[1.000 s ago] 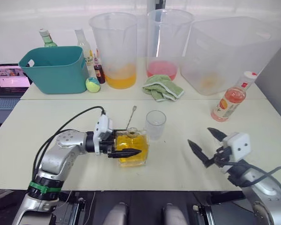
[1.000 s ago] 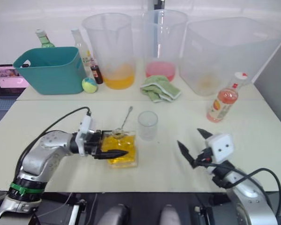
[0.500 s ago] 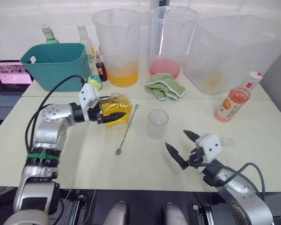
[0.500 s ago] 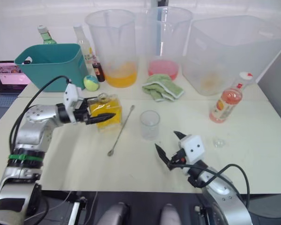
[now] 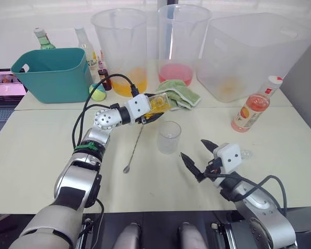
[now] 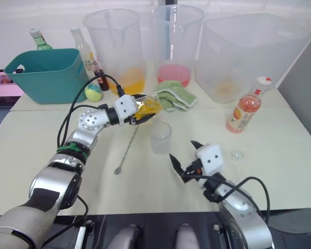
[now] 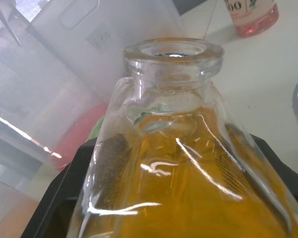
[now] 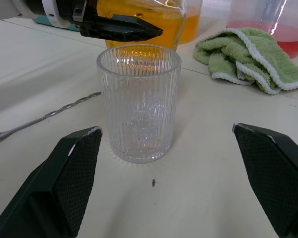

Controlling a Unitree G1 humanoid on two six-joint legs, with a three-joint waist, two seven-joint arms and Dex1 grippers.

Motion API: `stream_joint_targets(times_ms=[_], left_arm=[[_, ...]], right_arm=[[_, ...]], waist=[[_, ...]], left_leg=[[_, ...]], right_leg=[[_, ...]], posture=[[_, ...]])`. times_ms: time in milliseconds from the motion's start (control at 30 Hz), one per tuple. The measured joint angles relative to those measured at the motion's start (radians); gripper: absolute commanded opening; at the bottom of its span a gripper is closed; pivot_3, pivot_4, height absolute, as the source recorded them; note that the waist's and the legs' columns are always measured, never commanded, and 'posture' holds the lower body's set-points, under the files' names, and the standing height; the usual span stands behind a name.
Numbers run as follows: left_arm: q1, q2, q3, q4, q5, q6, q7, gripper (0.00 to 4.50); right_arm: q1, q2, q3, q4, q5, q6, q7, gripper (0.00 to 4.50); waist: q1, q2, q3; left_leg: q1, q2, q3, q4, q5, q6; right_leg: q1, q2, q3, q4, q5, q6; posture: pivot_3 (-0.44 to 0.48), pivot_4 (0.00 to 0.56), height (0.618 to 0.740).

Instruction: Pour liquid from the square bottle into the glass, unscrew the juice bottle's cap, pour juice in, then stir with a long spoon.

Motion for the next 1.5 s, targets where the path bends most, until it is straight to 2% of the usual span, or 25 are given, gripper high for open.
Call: stream_joint_targets(times_ms=[200, 467, 667, 1500], left_arm=[[-0.034, -0.002, -0.035, 0.056, 0.091, -0.124, 0.091, 2.82], [-0.034, -0.002, -0.077, 0.097, 0.181, -0.193, 0.152, 2.82], [-0.049, 0.027, -0.132, 0.103, 0.295, -0.251, 0.284, 2.82], [-0.122, 0.071, -0.315, 0.121, 0.592, -0.338, 0.678, 2.82]], right_arm=[[-0.027, 0.03, 0.048, -0.009, -0.006, 0.025, -0.024, 4.45], [-0.033, 0.043, 0.072, -0.019, -0.021, 0.036, -0.05, 4.45], [-0.034, 0.044, 0.072, -0.019, -0.021, 0.036, -0.057, 4.45], [-0.057, 0.062, 0.067, -0.016, -0.021, 0.036, -0.078, 4.45]], waist=[[0.002, 0.0, 0.0], [0.0, 0.0, 0.0], [0.0, 0.0, 0.0], [0.0, 0.0, 0.0]], left_leg=[[0.0, -0.001, 0.0, 0.001, 0.0, 0.0], [-0.001, -0.001, -0.001, 0.001, 0.0, 0.0], [-0.001, -0.001, -0.001, 0.001, 0.0, 0.0], [-0.002, -0.001, -0.001, 0.002, 0.0, 0.0]], right_leg=[[0.0, 0.0, 0.0, 0.0, 0.0, 0.0], [-0.001, 0.0, 0.0, 0.002, 0.0, 0.0], [-0.001, 0.0, 0.0, 0.002, 0.0, 0.0], [-0.002, 0.0, 0.0, 0.005, 0.0, 0.0]], posture=[[0.0, 0.15, 0.738], [0.0, 0.15, 0.738], [0.0, 0.15, 0.738], [0.0, 0.15, 0.738]])
